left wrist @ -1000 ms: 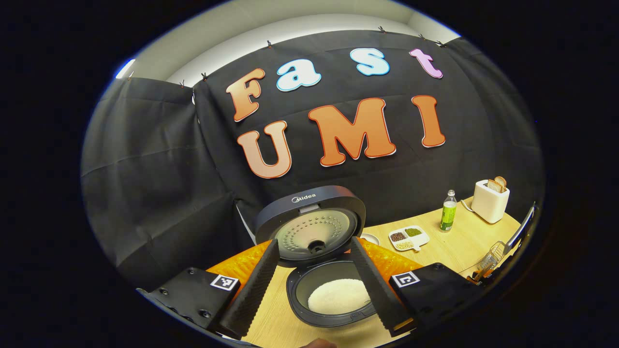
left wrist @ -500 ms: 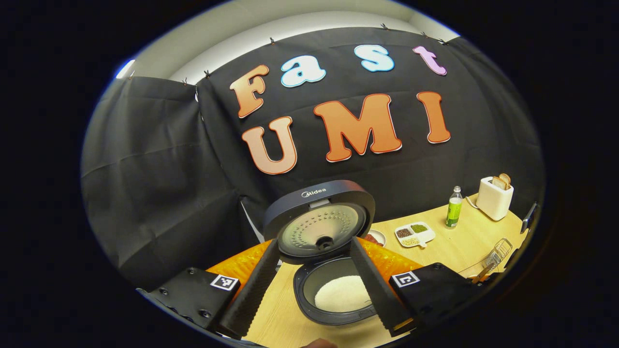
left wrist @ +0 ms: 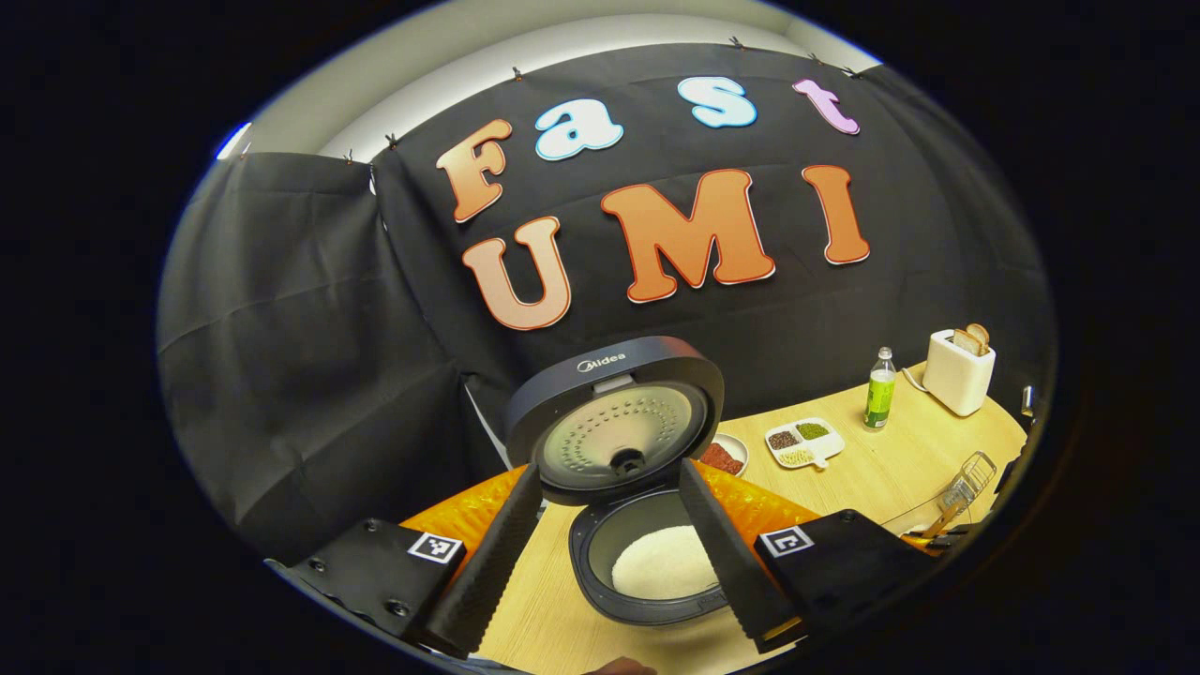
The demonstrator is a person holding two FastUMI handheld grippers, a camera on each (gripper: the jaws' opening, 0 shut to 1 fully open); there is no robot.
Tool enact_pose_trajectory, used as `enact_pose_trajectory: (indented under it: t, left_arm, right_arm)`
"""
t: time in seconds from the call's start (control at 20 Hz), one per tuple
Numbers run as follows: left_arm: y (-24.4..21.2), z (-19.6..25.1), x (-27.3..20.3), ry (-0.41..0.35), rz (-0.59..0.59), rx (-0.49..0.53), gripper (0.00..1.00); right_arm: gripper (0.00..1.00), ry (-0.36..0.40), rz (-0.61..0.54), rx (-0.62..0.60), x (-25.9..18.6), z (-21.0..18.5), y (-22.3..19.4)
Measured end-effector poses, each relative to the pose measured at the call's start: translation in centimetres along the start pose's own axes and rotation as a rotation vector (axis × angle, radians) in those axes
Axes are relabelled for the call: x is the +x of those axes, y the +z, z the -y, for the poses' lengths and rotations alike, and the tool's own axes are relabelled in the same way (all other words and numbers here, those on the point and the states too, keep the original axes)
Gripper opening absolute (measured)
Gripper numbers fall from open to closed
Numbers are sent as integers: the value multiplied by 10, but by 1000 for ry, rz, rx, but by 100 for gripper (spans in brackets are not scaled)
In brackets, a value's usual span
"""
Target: Close the left gripper, press the button to open the rice cooker; take a wooden spoon from the chopstick holder with the right hand, scoop a spoonful of rice and pour it into the rice cooker, then put the wooden spoon back into the chopstick holder.
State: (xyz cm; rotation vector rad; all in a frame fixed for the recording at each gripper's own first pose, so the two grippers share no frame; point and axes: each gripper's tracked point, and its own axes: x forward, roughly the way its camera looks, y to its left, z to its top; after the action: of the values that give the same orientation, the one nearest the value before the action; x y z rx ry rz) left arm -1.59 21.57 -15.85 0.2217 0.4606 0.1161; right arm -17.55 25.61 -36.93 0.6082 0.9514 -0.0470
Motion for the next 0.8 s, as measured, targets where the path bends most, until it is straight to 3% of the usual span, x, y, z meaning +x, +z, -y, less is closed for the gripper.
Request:
enact_pose_trajectory:
  t: [0.25,0.45,0.5,0.8]
  left_arm:
    - [6,12,3,-23,8,27,92]
    - [11,26,6,-45,13,20,92]
    - [13,28,6,-51,16,12,100]
    - [25,38,6,-53,41,-24,93]
  right_arm:
    - [10,60,-43,201,2,9,6]
    - [10,136,-55,270,2,12,20]
    - [10,156,-62,285,0,13,23]
    - [10,211,-65,380,-11,42,54]
